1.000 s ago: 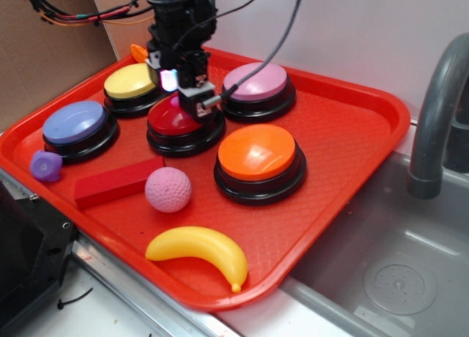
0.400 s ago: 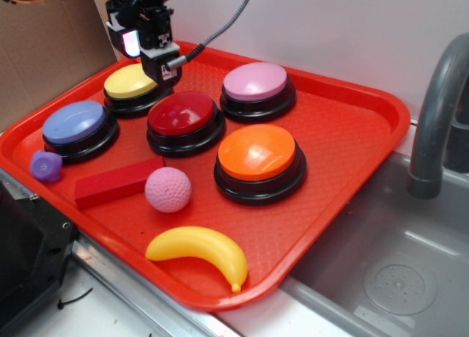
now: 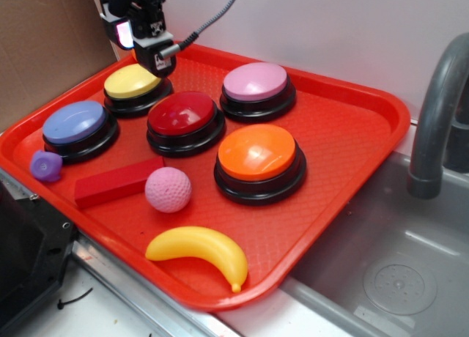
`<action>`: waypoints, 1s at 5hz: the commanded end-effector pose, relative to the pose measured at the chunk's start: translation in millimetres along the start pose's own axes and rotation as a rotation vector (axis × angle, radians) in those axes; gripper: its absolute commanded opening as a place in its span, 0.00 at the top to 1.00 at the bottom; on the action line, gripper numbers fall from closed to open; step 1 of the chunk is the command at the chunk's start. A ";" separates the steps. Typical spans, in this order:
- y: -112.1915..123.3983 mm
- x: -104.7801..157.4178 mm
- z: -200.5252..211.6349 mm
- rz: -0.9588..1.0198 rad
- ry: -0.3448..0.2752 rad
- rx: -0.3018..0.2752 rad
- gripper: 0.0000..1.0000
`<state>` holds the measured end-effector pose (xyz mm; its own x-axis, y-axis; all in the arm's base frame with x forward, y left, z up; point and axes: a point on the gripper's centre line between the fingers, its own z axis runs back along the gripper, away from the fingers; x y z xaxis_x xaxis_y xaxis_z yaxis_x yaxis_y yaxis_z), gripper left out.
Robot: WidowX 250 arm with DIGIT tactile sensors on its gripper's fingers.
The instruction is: Push the red button.
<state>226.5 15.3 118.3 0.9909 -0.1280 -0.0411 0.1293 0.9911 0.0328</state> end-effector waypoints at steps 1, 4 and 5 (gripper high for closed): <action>4.6 -14.0 32.3 0.048 -0.079 -0.004 0.00; 5.7 -33.9 51.5 0.052 -0.106 -0.031 0.00; 8.5 -33.0 51.8 0.066 -0.128 -0.033 0.00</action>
